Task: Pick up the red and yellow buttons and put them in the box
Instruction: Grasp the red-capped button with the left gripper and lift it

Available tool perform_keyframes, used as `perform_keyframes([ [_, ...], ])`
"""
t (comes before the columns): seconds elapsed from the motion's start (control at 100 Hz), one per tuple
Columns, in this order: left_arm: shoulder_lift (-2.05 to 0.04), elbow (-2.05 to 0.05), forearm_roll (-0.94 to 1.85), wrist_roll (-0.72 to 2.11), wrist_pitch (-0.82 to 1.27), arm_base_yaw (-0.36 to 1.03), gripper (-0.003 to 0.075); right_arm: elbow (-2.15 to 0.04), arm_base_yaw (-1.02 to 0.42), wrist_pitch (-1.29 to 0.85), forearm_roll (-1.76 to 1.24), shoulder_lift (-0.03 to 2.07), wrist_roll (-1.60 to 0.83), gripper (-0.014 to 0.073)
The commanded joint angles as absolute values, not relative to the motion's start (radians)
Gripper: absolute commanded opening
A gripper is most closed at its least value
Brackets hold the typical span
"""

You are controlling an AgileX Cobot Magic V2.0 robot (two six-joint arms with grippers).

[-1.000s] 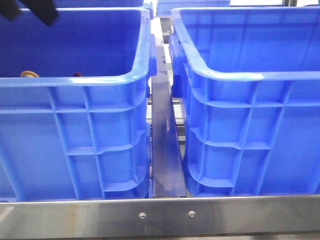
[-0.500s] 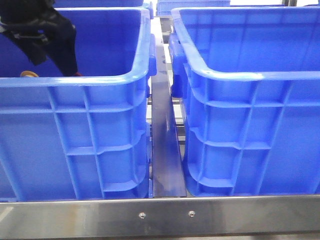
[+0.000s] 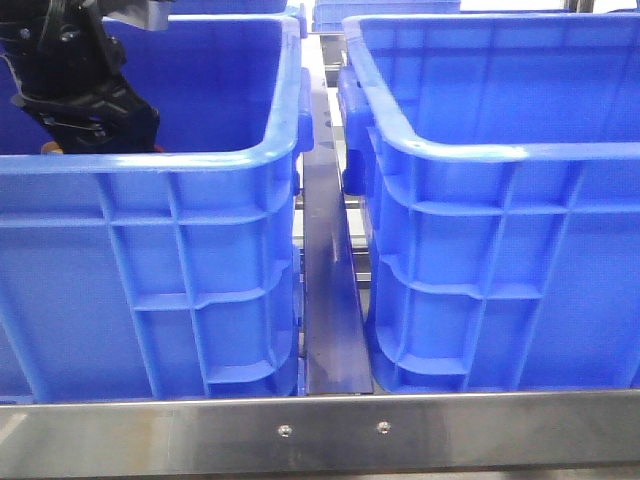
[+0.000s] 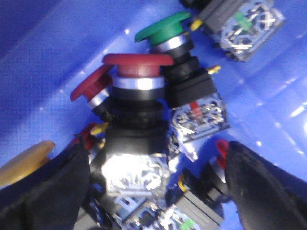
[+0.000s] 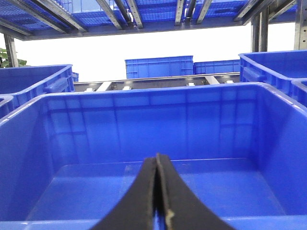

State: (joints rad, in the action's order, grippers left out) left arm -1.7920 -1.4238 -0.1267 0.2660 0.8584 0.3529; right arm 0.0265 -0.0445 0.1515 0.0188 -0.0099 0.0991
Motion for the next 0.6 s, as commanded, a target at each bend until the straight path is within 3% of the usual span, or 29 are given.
perform_keyframes([
  [0.0, -1.757, -1.453, -0.137, 0.265, 0.817, 0.346, 0.0546, 0.015, -0.039, 0.235, 0.018, -0.037, 0.101, -0.0104],
  [0.36, -1.792, -1.453, -0.138, 0.256, 0.81, 0.337, 0.0516, 0.015, -0.039, 0.235, 0.018, -0.037, 0.101, -0.0104],
  [0.46, -1.792, -1.453, -0.138, 0.252, 0.82, 0.337, 0.0403, 0.015, -0.039, 0.235, 0.018, -0.037, 0.101, -0.0104],
  [0.59, -1.79, -1.453, -0.142, 0.235, 0.822, 0.337, 0.0137, 0.015, -0.039, 0.235, 0.018, -0.037, 0.101, -0.0104],
])
